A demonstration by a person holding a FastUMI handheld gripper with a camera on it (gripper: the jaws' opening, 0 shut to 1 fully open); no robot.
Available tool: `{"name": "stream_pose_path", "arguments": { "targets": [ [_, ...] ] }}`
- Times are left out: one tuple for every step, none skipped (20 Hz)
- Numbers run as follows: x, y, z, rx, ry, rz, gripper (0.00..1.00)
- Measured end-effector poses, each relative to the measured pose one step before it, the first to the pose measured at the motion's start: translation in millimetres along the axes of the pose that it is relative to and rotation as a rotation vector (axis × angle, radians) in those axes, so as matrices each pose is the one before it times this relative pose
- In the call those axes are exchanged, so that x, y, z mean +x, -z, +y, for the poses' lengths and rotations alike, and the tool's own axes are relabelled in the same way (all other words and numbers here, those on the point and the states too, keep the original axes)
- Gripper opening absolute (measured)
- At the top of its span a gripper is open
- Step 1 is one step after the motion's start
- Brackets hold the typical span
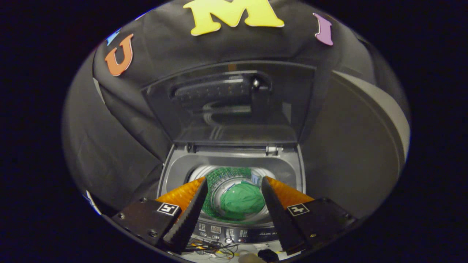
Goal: Put the clothes into the washing machine and then close the washing machine lid.
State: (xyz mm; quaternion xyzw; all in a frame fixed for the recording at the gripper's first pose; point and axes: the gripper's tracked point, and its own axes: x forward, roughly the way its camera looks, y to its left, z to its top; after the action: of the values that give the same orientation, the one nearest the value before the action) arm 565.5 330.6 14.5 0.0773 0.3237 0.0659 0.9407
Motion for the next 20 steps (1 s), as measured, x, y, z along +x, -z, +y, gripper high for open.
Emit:
{"name": "stream_pose_path", "arguments": {
  "targets": [
    [-3.58,-9.10,1.86,0.00023,-0.00123,-0.01828,0.93],
    [-5.10,-9.13,1.29,-0.00502,-0.00117,-0.01601,0.93],
    [-4.20,-11.15,-0.63,-0.00393,0.00839,-0.02278,0.93],
    [-4.79,-10.14,-1.75,-0.01027,0.01085,-0.01794,0.93],
    [-3.46,-12.32,1.02,-0.00761,0.00355,-0.02209,0.93],
    [-3.74,-10.62,2.78,-0.00915,-0.00050,-0.01896,0.93],
    [-0.94,-10.48,0.92,-0.01101,0.00744,-0.01710,0.93],
    [-1.78,-8.47,2.23,-0.01226,0.00400,-0.01908,0.93],
    [0.15,-9.99,2.01,-0.00919,0.00387,-0.02045,0.93],
    [-2.00,-9.43,0.71,-0.00694,0.00864,-0.01741,0.93],
    [-0.06,-10.48,2.62,-0.00041,0.00216,-0.01643,0.93],
    [-1.17,-8.18,2.52,0.00146,-0.00145,-0.01777,0.93],
    [1.70,-8.71,1.67,-0.00048,0.00027,-0.01172,0.93],
    [1.94,-8.89,3.66,0.00158,-0.00095,-0.00824,0.93],
    [3.12,-8.95,2.60,-0.00301,-0.00101,-0.00895,0.93],
    [3.01,-7.77,2.14,-0.00108,0.00052,-0.00874,0.93],
    [3.95,-8.20,3.39,-0.00059,-0.00181,-0.00639,0.93],
    [3.01,-6.74,3.25,0.00237,-0.00166,-0.00581,0.93],
    [4.12,-6.95,3.66,0.00131,-0.00122,-0.00495,0.93],
    [2.66,-4.82,1.12,-0.00269,0.00734,0.00044,0.93]
  ]
}}
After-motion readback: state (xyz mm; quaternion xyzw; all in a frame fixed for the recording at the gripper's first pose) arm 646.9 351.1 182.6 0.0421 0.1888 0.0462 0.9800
